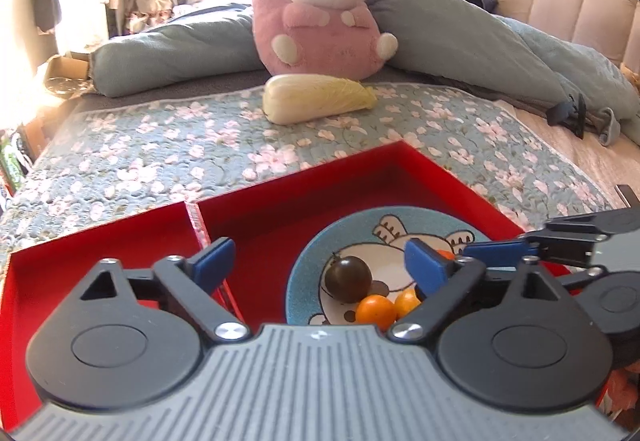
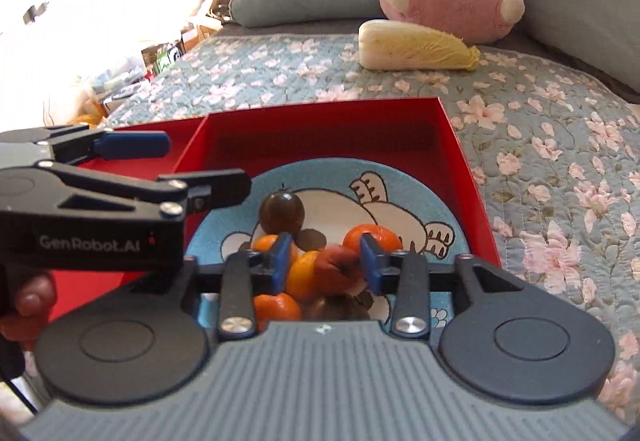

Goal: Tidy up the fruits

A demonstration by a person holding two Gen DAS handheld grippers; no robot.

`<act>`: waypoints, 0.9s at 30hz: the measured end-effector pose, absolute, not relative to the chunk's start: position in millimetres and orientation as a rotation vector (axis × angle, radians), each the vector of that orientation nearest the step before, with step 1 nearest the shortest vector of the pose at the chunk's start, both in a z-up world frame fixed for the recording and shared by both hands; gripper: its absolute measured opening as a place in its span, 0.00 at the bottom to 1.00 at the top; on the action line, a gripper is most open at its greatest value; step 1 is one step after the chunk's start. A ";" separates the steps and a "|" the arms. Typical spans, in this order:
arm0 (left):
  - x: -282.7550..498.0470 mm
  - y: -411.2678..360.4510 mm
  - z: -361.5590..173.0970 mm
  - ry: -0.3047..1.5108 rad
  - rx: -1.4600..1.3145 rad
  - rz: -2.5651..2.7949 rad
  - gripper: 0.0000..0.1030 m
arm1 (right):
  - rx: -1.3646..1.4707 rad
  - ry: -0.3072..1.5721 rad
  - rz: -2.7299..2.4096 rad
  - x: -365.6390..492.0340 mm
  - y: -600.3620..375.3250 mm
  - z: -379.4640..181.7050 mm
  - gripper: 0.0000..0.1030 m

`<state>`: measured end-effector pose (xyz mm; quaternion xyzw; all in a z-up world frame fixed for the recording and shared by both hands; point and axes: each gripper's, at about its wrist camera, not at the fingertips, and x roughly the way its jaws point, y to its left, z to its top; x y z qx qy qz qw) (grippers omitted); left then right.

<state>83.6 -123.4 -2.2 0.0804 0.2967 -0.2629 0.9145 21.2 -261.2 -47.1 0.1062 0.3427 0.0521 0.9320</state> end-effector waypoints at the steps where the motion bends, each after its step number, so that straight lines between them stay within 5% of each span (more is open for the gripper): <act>1: 82.4 -122.8 -1.0 0.606 0.166 -0.536 0.96 | 0.211 0.686 0.100 18.7 -259.0 -46.2 0.51; 27: -26.4 -103.8 36.3 0.616 0.136 -0.392 1.00 | 0.335 0.673 0.073 -69.2 -250.6 -12.6 0.59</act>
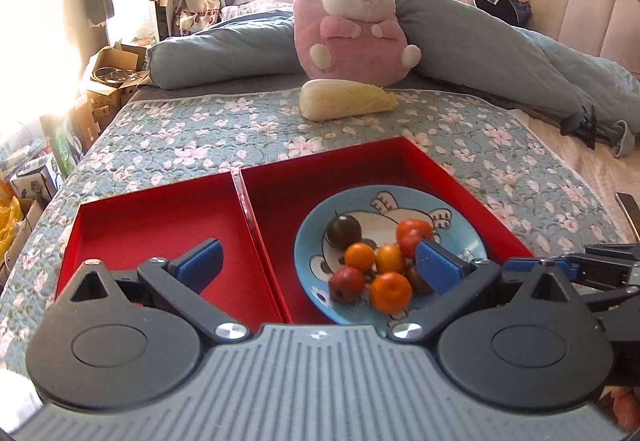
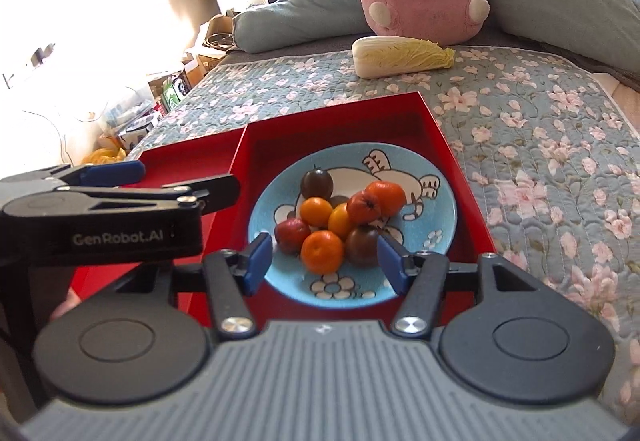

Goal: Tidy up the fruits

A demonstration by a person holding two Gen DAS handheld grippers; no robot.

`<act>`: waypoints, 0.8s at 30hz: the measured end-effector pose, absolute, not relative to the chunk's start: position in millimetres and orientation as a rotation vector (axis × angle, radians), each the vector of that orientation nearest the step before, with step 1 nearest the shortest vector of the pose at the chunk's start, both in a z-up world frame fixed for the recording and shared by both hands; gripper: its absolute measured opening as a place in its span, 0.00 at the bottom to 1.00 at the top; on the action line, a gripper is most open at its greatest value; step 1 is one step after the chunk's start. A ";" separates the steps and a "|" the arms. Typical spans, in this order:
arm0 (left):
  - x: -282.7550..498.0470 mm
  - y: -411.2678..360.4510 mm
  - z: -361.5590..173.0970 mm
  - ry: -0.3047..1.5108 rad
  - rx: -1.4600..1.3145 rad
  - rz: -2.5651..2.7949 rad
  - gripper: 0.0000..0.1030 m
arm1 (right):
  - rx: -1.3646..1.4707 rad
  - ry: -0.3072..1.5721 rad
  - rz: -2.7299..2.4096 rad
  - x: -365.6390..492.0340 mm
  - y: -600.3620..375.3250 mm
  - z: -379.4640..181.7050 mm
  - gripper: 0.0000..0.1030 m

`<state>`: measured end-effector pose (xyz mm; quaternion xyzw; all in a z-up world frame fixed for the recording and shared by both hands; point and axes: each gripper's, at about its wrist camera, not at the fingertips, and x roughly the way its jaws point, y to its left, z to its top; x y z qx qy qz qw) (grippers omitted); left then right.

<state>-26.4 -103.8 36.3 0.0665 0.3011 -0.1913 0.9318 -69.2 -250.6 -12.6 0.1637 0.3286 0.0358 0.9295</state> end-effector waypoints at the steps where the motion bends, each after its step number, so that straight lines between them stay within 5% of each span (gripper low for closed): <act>1: -33.1 -101.2 36.3 0.622 0.122 -0.389 1.00 | 0.332 0.676 0.079 -73.9 -250.3 -11.5 0.59; 24: -94.3 -102.7 30.2 0.638 0.155 -0.346 1.00 | 0.265 0.718 0.088 -139.0 -255.9 -7.9 0.59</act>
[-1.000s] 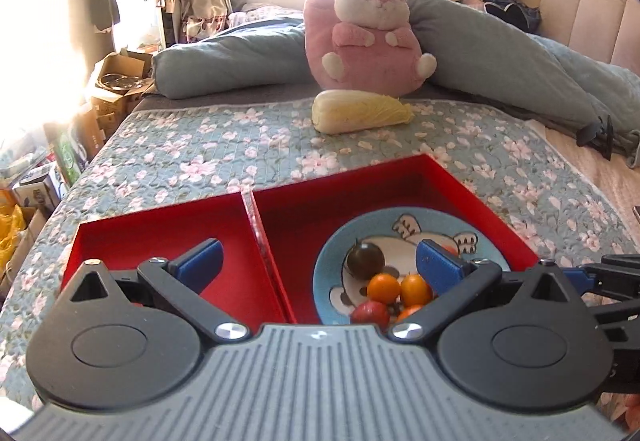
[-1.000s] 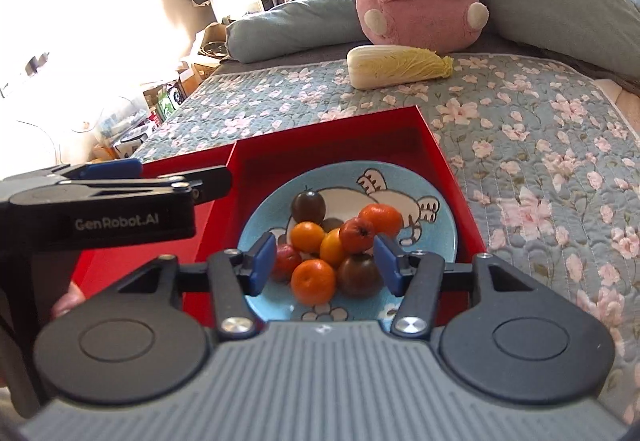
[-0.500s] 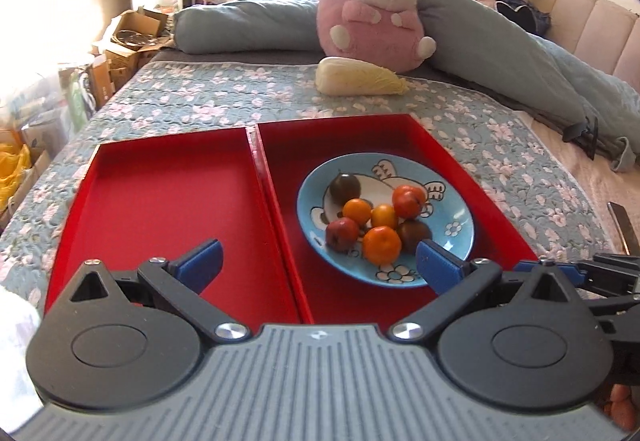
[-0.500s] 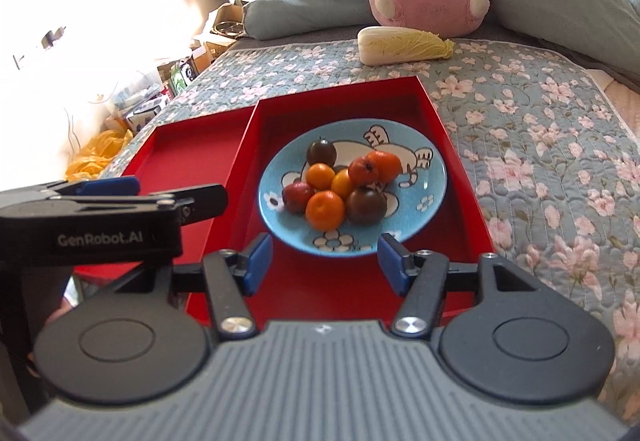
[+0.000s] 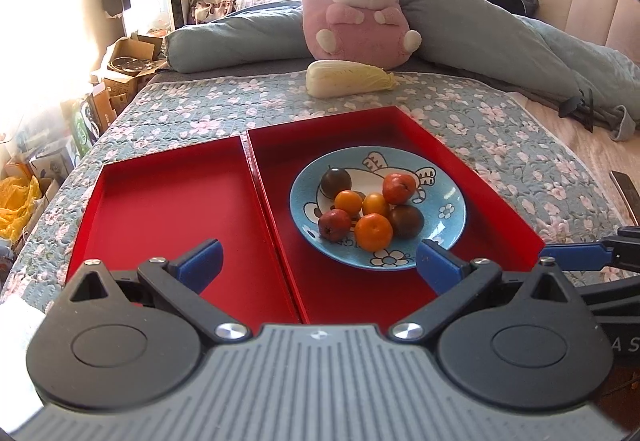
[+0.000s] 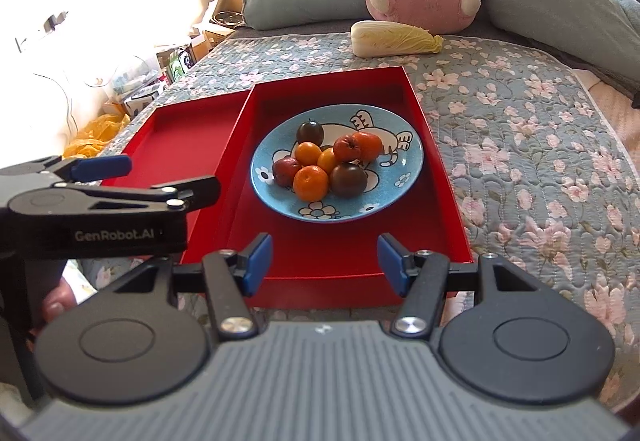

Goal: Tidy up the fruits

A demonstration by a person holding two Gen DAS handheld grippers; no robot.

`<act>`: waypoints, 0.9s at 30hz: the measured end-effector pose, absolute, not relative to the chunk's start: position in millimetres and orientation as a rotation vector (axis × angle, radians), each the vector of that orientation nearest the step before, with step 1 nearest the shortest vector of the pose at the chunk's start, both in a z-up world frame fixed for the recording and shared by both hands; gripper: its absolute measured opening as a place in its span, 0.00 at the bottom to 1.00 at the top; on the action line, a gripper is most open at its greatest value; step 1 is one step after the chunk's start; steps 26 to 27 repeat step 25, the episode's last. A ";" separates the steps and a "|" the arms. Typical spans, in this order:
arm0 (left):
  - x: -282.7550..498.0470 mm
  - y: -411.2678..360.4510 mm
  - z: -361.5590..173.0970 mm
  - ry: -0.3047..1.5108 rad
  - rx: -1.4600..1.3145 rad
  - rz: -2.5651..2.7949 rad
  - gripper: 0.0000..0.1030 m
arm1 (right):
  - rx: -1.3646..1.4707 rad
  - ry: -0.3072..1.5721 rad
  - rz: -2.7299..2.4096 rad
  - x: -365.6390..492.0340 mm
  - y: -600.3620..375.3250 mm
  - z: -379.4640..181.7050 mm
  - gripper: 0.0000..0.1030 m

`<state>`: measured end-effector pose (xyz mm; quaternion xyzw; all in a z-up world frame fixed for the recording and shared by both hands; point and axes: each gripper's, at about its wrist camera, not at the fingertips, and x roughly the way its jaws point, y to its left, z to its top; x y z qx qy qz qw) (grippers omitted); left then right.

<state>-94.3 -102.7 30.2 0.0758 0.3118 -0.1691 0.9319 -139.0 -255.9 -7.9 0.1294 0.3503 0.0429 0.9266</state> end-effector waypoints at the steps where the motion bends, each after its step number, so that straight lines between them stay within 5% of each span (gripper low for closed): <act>1: -94.6 -103.1 29.8 0.638 0.157 -0.350 1.00 | 0.268 0.718 0.086 -139.5 -256.7 -8.2 0.59; 27: -83.9 -101.9 24.8 0.646 0.145 -0.350 1.00 | 0.307 0.715 0.075 -134.9 -262.5 -17.1 0.59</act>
